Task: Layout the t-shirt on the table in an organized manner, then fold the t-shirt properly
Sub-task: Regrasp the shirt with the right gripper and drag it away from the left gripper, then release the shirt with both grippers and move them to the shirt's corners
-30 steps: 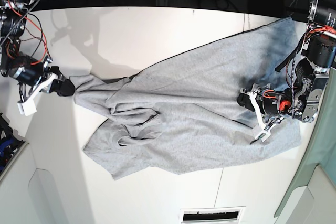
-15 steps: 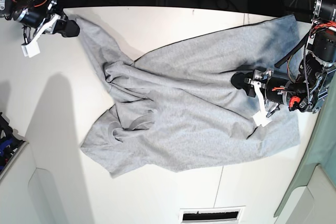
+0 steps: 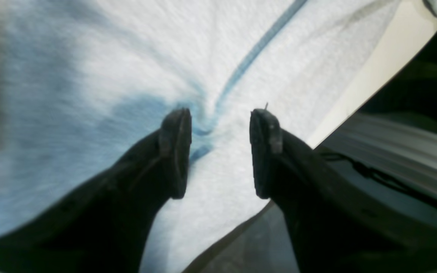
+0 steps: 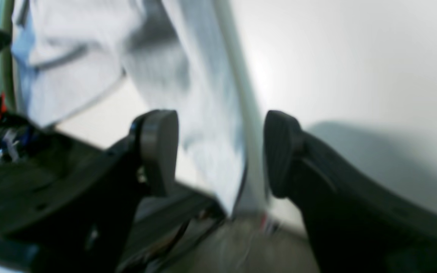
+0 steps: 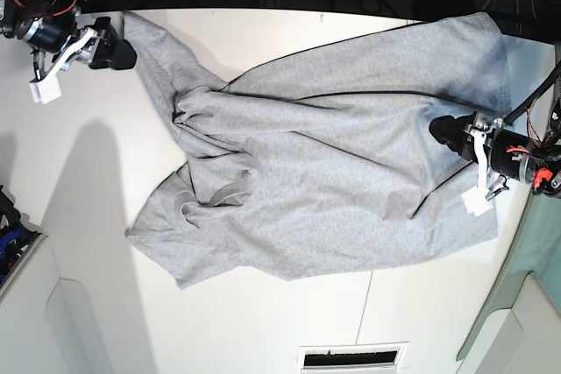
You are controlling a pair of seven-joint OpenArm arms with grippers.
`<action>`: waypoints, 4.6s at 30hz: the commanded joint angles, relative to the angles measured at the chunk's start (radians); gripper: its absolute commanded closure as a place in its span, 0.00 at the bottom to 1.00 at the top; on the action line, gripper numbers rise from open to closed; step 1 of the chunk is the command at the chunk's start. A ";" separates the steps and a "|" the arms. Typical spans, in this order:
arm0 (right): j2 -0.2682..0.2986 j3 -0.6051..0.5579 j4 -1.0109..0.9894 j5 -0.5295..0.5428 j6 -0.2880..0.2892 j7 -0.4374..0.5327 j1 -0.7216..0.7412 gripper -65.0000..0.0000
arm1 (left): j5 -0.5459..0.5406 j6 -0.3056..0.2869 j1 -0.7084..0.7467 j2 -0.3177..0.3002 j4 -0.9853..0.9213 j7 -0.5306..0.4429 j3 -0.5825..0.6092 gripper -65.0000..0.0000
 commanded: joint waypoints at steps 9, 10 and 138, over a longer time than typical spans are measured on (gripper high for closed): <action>0.007 -0.113 0.049 -0.113 0.004 0.099 0.269 0.46 | -0.039 -0.005 -0.024 -0.038 0.019 -0.014 -0.115 0.57; 0.008 -0.160 0.044 -0.143 0.004 0.113 0.295 0.46 | -0.039 -0.005 -0.023 -0.035 0.019 -0.014 -0.115 0.57; 0.194 -0.226 -0.407 -0.355 -0.052 0.374 0.496 1.00 | 0.887 0.203 -0.291 0.227 -0.431 -0.756 -0.116 1.00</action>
